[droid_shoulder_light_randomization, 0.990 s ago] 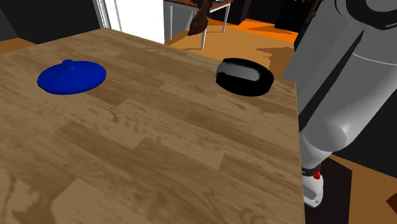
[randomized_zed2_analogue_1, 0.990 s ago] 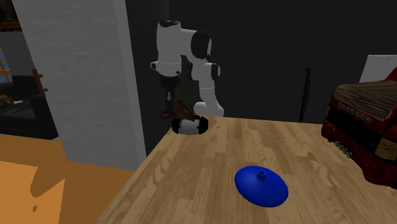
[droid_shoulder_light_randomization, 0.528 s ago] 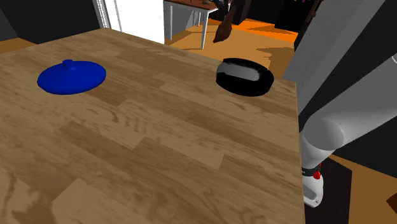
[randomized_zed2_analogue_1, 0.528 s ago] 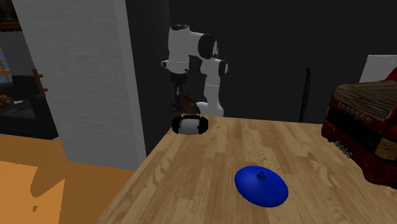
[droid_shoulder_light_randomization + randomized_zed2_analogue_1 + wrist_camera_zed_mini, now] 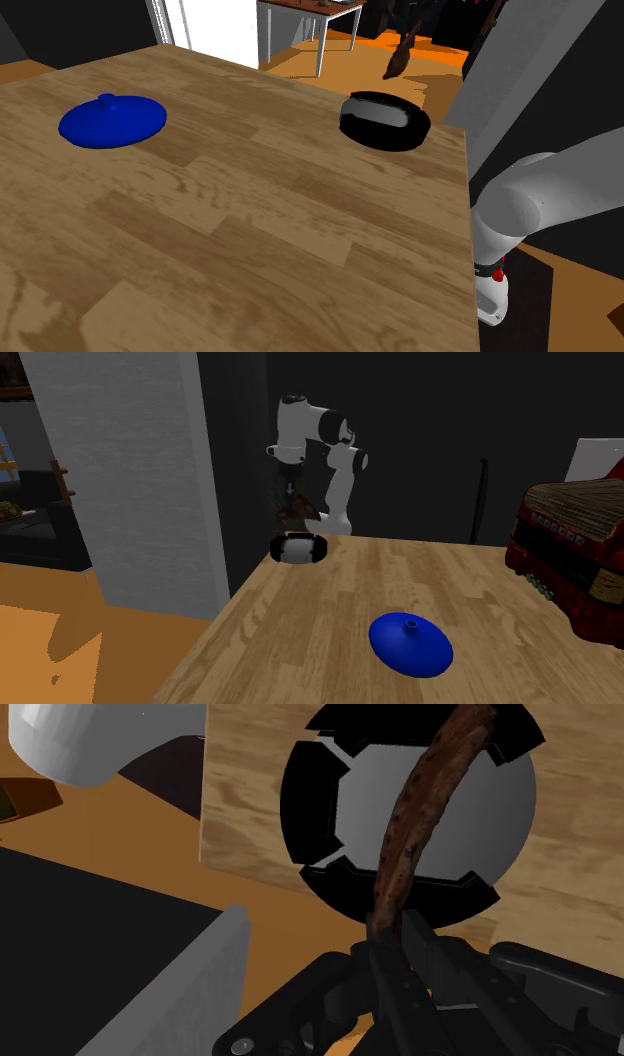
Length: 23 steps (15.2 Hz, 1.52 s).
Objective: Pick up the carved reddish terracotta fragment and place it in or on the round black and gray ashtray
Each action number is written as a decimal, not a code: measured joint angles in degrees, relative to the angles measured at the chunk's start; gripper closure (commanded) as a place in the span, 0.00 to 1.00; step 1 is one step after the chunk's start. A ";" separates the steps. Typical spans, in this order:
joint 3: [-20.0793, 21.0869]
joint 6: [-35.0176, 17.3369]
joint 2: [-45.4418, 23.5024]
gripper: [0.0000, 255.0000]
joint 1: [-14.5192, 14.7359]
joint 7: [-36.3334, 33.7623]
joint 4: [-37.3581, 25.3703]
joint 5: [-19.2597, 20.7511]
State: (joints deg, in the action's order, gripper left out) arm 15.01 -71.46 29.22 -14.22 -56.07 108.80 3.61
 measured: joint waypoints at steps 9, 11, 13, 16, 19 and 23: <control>-0.51 -6.10 4.00 1.00 0.63 -0.07 10.06 -0.71; -0.50 -7.39 4.28 1.00 0.70 -0.17 11.64 -0.80; -0.37 -8.95 4.73 1.00 0.85 -0.45 13.69 -1.02; -0.37 -9.77 5.01 1.00 0.91 -0.51 14.77 -1.08; -0.37 -9.84 5.05 1.00 0.92 -0.53 14.87 -1.10; -0.36 -9.86 5.06 0.00 0.92 -0.53 14.88 -1.10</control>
State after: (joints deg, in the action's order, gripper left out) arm 14.65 -81.31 34.28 -13.30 -56.61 123.68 2.51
